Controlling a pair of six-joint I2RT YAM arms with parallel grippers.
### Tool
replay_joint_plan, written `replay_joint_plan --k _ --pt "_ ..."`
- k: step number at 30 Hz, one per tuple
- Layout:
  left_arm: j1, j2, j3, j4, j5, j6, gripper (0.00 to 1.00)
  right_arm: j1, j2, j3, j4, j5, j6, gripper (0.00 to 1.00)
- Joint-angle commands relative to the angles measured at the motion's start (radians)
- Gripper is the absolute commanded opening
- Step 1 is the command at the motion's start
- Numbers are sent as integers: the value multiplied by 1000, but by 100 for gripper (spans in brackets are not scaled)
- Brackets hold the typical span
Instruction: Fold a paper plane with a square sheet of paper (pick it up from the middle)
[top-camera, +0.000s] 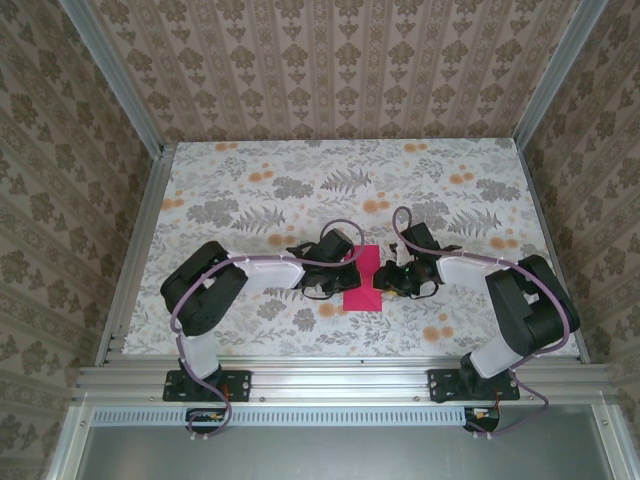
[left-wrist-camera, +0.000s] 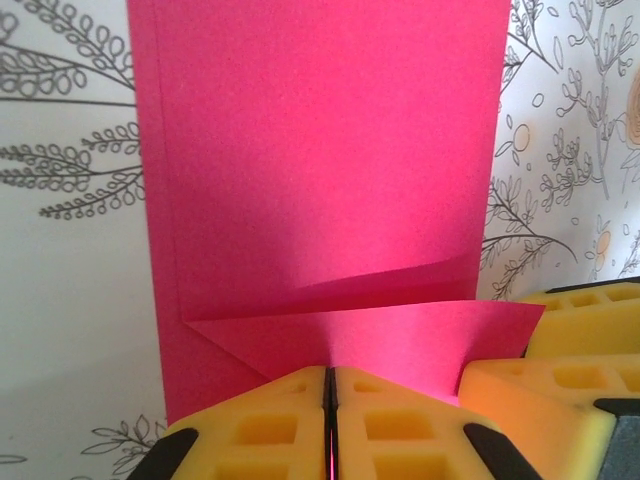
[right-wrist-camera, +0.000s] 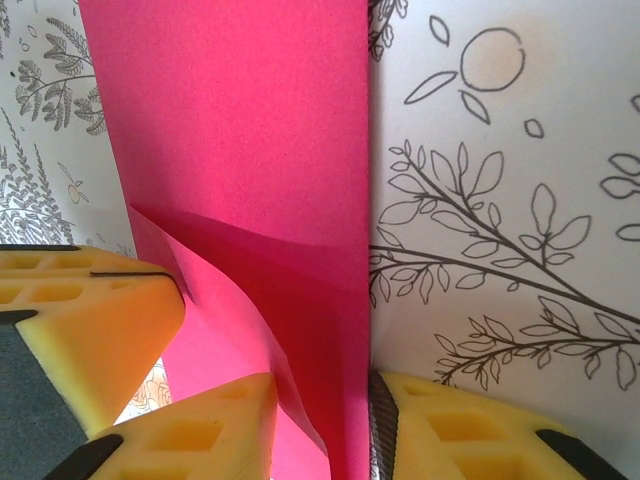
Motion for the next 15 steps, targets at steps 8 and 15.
replay_joint_plan --k 8,15 --pt "4 44 28 -62 -6 28 10 -2 23 3 52 -34 30 31" --pt "2 46 31 -69 -7 31 10 -2 9 -7 76 -52 46 28"
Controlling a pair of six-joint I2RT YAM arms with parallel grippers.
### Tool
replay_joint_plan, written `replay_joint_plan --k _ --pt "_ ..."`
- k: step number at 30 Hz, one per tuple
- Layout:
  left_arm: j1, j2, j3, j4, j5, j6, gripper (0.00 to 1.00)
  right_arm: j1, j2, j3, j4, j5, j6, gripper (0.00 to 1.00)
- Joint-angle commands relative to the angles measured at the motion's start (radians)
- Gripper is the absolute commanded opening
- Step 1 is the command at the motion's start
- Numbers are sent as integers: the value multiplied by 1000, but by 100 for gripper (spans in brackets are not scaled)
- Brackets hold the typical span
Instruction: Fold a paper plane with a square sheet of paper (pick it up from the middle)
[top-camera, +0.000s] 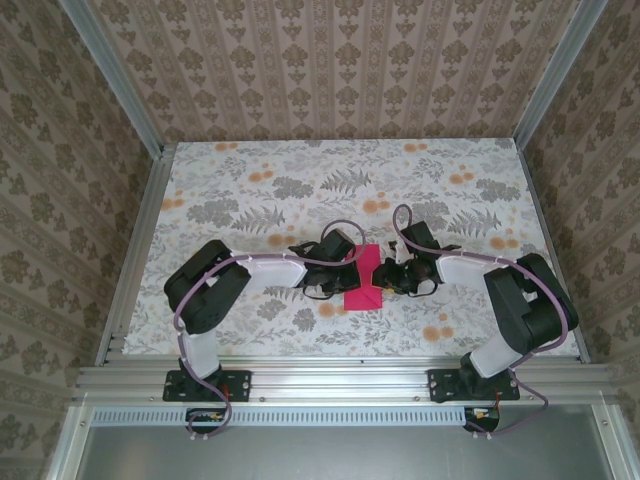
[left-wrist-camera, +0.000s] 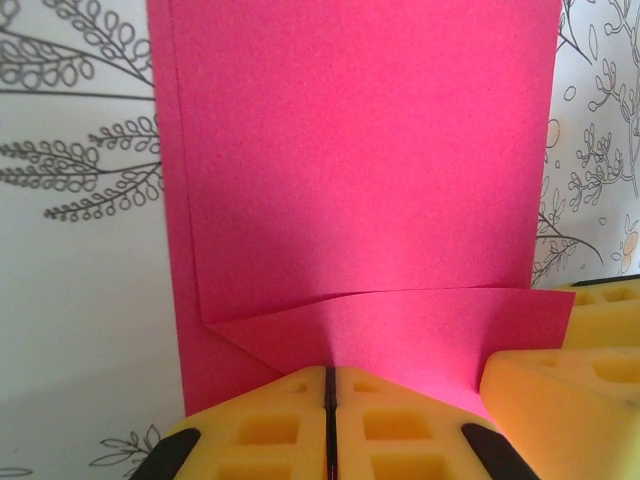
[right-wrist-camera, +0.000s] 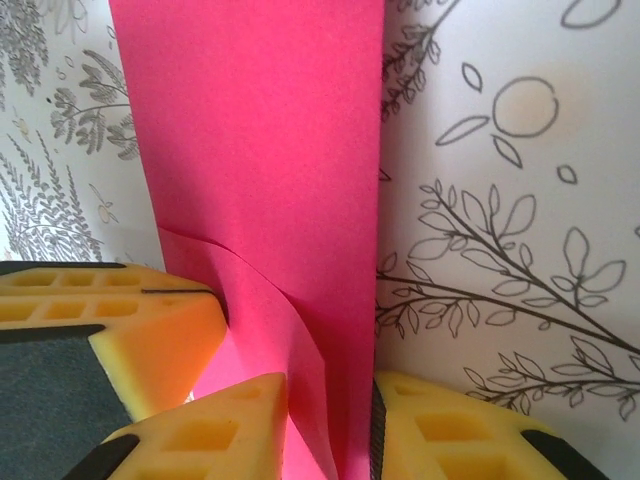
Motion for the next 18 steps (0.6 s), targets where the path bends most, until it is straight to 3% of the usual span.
replay_joint_plan --k 1,8,18 --pt "2 23 9 -41 -7 24 9 2 -5 -10 26 -31 19 28" --pt "2 14 7 -42 -9 25 10 -9 -25 -28 59 -79 30 29" --pt "4 -28 6 -32 -19 21 10 -14 -49 -34 64 -105 37 13"
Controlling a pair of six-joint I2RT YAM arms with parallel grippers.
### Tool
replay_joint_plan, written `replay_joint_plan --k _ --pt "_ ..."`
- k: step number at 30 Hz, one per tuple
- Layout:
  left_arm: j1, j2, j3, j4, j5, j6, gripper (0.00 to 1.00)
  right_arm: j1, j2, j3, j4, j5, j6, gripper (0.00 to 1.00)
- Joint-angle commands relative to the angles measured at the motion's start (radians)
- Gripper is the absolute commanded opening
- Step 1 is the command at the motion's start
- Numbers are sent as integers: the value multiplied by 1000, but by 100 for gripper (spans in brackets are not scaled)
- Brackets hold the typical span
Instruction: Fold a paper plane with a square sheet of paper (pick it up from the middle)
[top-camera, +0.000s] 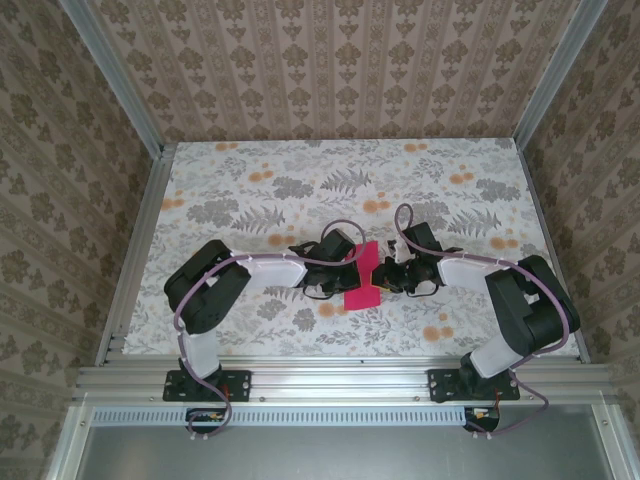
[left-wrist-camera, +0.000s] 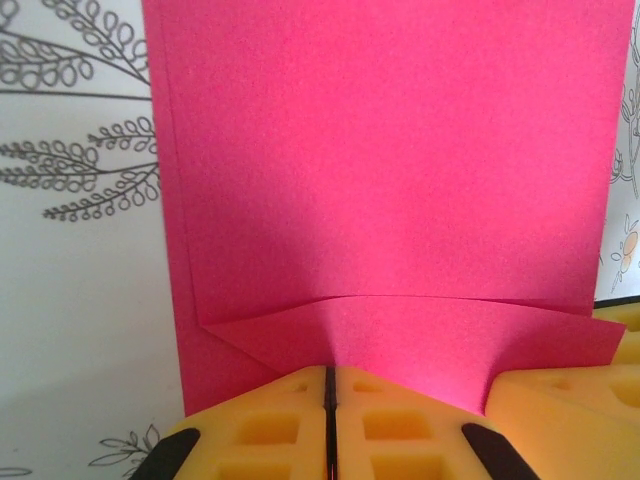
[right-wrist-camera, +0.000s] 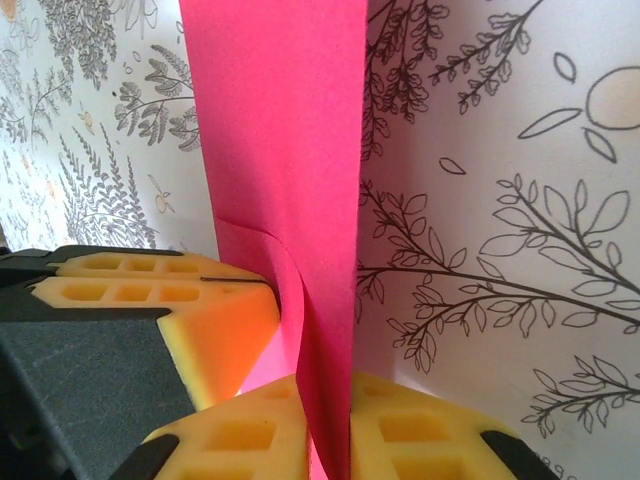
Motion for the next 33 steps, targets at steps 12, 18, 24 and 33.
replay_joint_plan --k 12,18,24,33 --pt "28 -355 -90 -164 -284 -5 16 25 -326 261 -627 442 -230 6" --pt "61 -544 -200 -229 -420 -62 21 137 -303 499 -999 969 -303 6" --pt "74 -724 -293 -307 -551 -117 28 263 -111 609 -1133 1168 -285 8" --pt "84 -928 -387 -359 -619 -135 34 399 235 747 -1087 1035 -171 13"
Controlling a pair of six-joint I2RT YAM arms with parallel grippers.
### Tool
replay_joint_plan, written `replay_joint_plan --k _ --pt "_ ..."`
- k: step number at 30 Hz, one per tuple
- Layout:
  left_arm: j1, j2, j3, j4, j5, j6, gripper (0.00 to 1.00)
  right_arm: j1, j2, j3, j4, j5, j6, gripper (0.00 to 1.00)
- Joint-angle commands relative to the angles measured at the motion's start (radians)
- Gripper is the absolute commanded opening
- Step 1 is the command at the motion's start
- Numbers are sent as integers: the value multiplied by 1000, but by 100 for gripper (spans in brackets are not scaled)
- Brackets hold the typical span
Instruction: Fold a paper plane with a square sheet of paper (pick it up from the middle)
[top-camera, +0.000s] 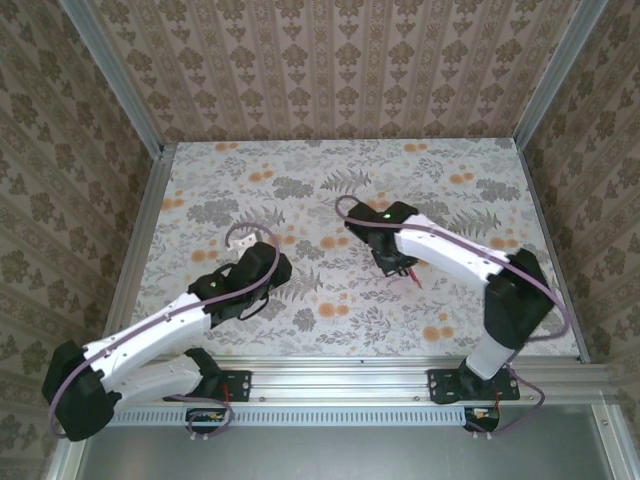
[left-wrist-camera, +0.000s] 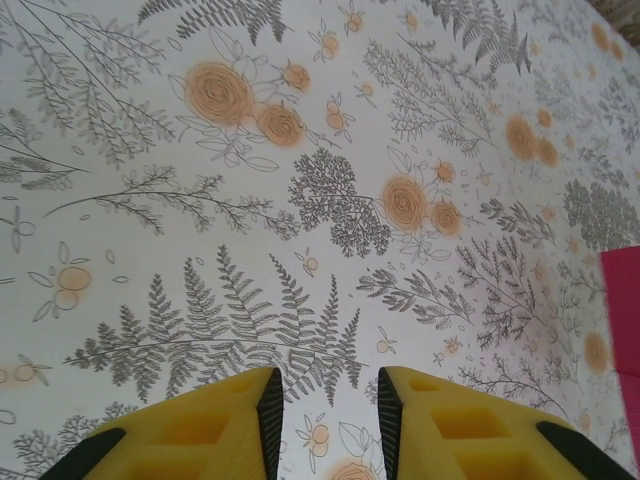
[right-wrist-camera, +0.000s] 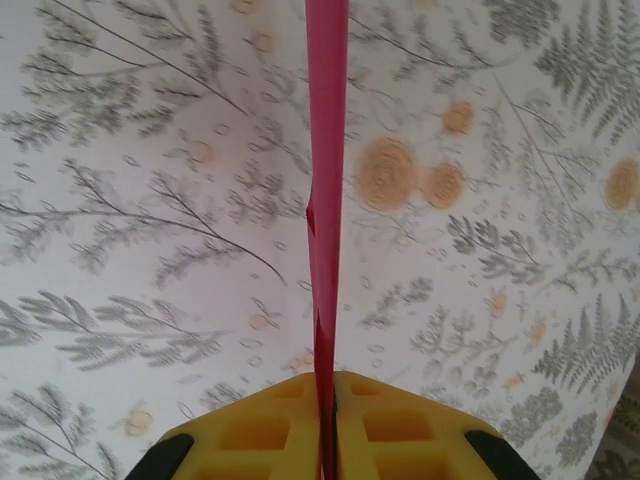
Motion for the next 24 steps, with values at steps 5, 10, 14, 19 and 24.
replay_joint_plan --k 5,10,14,19,24 --pt "16 -101 -40 -85 -52 -15 36 90 223 125 47 -152 95 17" --pt "21 -144 -54 -99 -42 -6 38 113 290 186 104 -277 108 26" --pt "23 -146 -54 -88 -20 25 41 109 239 157 177 -381 101 35" --pt "22 -50 -31 -1 91 91 43 23 7 -56 387 -506 117 46" --pt "16 238 111 96 313 183 37 -246 -237 -403 674 -783 139 55"
